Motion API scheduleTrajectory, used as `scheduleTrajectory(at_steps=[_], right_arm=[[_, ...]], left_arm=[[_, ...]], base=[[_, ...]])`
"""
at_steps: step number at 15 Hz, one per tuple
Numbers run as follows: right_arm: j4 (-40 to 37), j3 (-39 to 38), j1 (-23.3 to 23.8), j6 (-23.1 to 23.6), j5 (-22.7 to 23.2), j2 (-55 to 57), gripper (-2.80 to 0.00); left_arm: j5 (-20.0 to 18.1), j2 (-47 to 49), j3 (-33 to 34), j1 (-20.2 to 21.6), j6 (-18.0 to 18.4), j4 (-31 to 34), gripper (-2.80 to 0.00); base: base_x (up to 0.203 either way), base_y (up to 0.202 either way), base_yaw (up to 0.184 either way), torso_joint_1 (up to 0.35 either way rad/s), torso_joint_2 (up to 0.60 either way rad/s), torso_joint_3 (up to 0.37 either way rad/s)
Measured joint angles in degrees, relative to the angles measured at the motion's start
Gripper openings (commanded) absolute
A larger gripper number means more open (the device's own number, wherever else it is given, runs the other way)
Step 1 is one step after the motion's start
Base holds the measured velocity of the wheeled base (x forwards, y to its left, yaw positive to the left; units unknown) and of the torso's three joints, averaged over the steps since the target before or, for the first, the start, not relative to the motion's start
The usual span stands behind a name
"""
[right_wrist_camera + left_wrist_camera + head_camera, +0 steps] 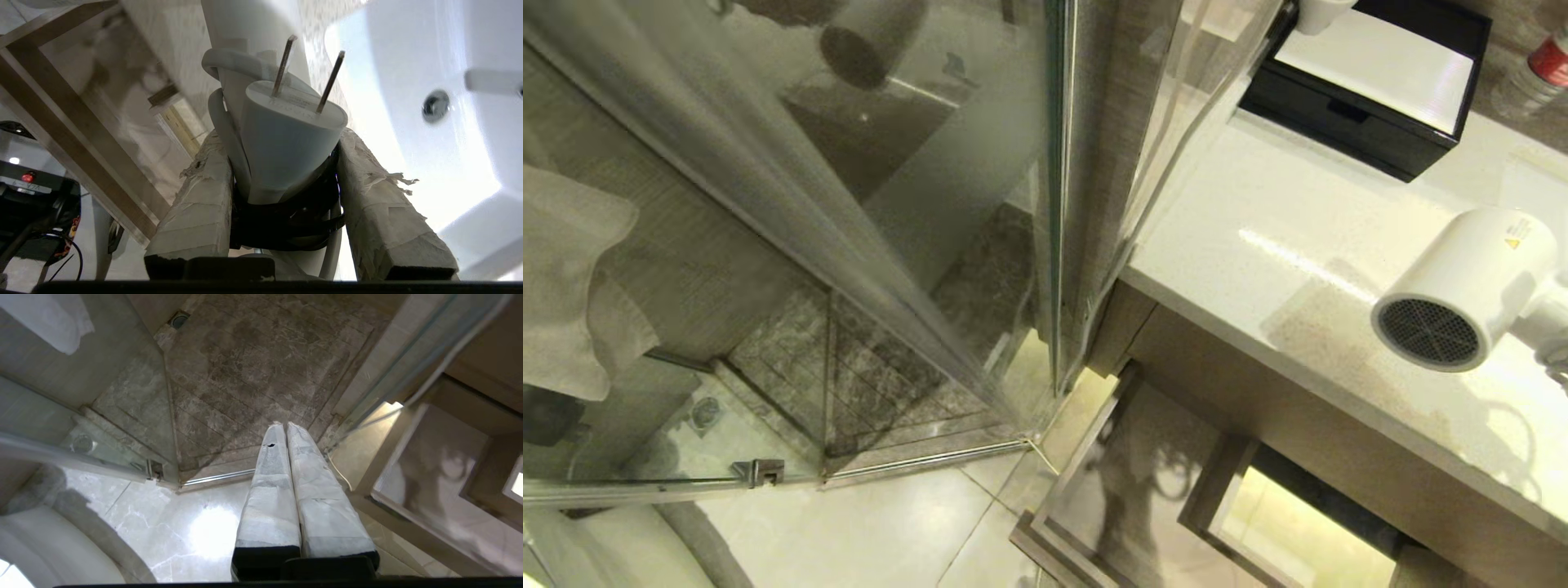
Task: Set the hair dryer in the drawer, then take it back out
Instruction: Put it into the drawer
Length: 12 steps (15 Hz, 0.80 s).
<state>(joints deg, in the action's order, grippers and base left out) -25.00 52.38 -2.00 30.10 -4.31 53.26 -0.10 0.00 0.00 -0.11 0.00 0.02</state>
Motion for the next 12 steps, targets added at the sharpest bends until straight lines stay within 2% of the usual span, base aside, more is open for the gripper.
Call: scheduleTrajectory(at_steps=[5, 12], right_arm=[[0.45, -7.13, 0.0, -0.2, -0.24, -10.42, -2.8], [0.56, -10.6, 0.21, -0.7, -0.4, -19.12, -2.8]], left_arm=[[0.02, 0.0, 0.0, 0.01, 0.02, -0.02, -2.8], [0.02, 0.0, 0.0, 0.01, 0.0, -0.02, -2.8]], base=[[0.0, 0.0, 0.0, -0.362, 0.25, -0.101], [0.0, 0.0, 0.0, -0.308, 0.15, -0.173]])
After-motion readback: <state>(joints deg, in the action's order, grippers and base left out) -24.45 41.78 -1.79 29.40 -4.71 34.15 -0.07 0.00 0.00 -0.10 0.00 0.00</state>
